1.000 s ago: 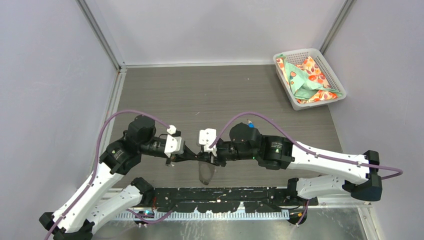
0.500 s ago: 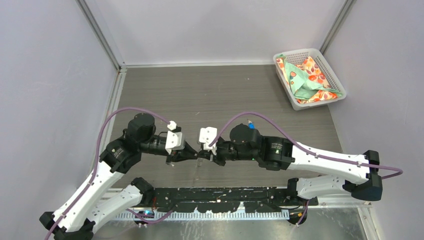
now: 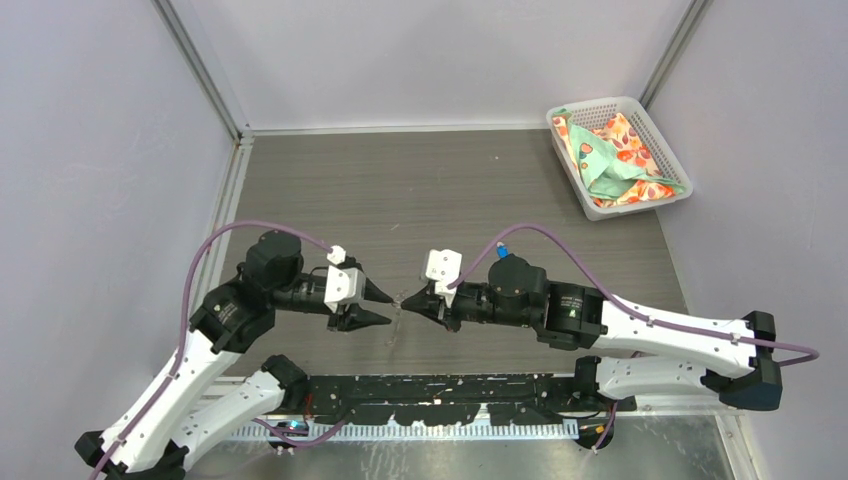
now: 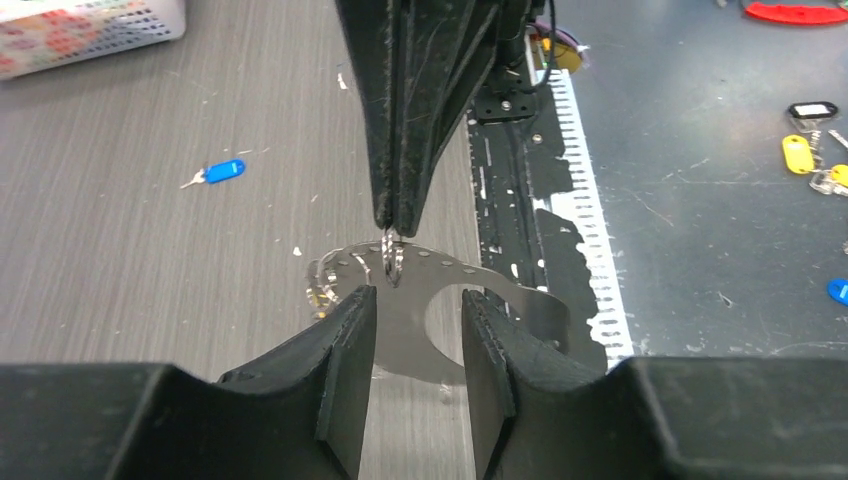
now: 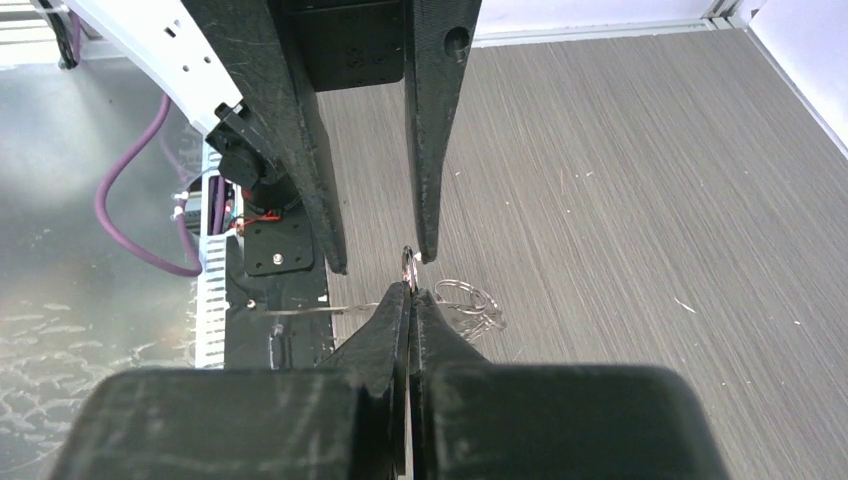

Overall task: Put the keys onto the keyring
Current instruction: Adjust the keyring.

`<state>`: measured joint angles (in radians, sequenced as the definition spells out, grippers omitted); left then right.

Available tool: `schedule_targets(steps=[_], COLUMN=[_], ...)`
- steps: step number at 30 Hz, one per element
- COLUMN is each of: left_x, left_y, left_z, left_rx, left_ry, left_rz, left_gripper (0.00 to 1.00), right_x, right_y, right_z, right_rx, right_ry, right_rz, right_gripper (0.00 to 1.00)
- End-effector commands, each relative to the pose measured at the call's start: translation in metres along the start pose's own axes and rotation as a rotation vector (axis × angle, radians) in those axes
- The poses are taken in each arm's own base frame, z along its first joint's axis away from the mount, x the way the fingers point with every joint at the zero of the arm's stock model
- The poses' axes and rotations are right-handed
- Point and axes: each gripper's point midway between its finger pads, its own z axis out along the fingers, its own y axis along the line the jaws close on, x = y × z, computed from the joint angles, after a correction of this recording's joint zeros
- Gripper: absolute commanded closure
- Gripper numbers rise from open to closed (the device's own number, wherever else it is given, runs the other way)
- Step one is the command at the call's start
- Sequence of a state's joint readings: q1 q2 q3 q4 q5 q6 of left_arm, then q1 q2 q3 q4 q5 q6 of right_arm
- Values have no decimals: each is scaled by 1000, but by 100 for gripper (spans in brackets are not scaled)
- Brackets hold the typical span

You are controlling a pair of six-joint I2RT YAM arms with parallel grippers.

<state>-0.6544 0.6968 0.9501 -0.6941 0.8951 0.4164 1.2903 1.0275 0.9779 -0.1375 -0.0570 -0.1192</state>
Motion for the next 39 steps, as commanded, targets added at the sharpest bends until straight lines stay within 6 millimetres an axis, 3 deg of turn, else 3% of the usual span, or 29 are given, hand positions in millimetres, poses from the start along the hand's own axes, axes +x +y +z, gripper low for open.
schedule_targets(steps=[1,9,15,22,26,32,34,39], left_x=[-12,-28,-31,-30,-35,-41,-43,-42], left_y=[14,1,-3,5,7,2,-3,-8], left_z=[-2,3,6,7,5,1,-2,-6], left_rx=[-93,0,41,4,-15,7,31,50], left_ry=[-35,-111,-120,-124,-140,-161,-171,-181], left_rz=[-15,-60,-72,-70,-55,101,209,550], left_gripper=[62,65,85,98,100,100,100,100], right_x=[-41,-46,-53,-51,-47,-44,-47,-51], right_y=[-1,2,-1,3,12,21,19,6], right_z=[-7,-10,-12,-12,-14,-24,-32,-57], right_rx=[7,-7,6,-12,-58,-108,-97,-25], right_ry=[-145,-177,-228,-236,-216,-179,-172,-150], right_rz=[11,13,21,32,29,50,44,-4], right_gripper=[99,99,99,99,99,61,55,51])
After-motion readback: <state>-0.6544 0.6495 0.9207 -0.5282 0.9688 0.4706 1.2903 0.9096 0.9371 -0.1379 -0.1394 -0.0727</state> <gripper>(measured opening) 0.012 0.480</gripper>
